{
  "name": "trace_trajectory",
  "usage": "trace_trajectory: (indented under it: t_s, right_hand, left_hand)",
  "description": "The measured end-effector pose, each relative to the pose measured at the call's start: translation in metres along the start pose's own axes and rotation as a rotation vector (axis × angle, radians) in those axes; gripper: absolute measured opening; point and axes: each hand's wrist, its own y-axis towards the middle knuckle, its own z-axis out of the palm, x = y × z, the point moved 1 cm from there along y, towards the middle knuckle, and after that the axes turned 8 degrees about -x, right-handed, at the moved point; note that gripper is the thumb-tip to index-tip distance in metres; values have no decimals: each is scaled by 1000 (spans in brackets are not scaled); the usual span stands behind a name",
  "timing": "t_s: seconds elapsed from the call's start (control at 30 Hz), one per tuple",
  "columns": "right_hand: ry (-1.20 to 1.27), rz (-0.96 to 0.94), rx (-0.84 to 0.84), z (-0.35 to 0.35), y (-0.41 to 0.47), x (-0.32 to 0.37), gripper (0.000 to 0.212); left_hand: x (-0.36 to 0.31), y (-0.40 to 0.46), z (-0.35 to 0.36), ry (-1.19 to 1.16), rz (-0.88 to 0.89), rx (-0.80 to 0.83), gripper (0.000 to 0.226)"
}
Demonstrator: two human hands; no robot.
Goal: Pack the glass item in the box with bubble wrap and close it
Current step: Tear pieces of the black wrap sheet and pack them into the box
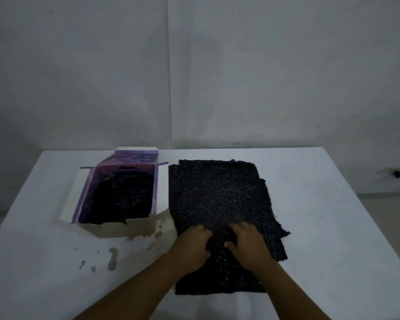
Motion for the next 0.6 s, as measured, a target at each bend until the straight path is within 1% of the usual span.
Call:
trace_trajectory:
  t_s: [0.03,0.07,0.1,0.17,0.23,0.27,0.3,0.33,0.4,0.43,0.47,0.5,0.57,0.6]
  right_hand:
    - [-65,-17,54,5,-1,-6,64]
    - [-113,-33,85,8,-2,-11,69]
    - [-135,-48,86,9,-1,-13,66]
    - [-124,-94,19,12,1,-15,46]
    - [-99,-139,-61,14,3,-15,24]
    - [-86,-165,-85,15,3,-15,17]
    - [-64,-191,-102,16,2,-15,15]
    - [-29,-217,-110,15,-1,-13,12]
    - [44,-282,-99,13,-7,-7,9]
    - [77,-311,-74,12,-10,-4,11]
    - [103,-331,-44,10,-12,-2,14]
    - [118,-339,-18,9,-14,0,17]
    - [113,-335,-24,5,-14,2,22]
    - [96,-314,-39,3,-12,2,27]
  left_hand:
    - [1,0,10,24,-18,51,45]
    - [2,-1,19,46,-34,80,53]
    - [2,0,24,66,-46,84,57]
    - [0,2,29,87,-67,50,55]
    - [-5,6,27,89,-85,-28,49]
    - [-8,9,25,95,-97,-80,51]
    - [-10,12,23,132,-99,-133,57]
    - [-11,15,20,207,-88,-171,69]
    - [-9,22,17,378,-64,-158,94]
    - [-6,26,16,438,-57,-118,99]
    - [-4,28,15,477,-47,-71,97]
    - [-1,30,16,495,-30,-34,87]
    - [5,30,19,483,12,-2,60]
    - [8,29,21,468,34,0,49]
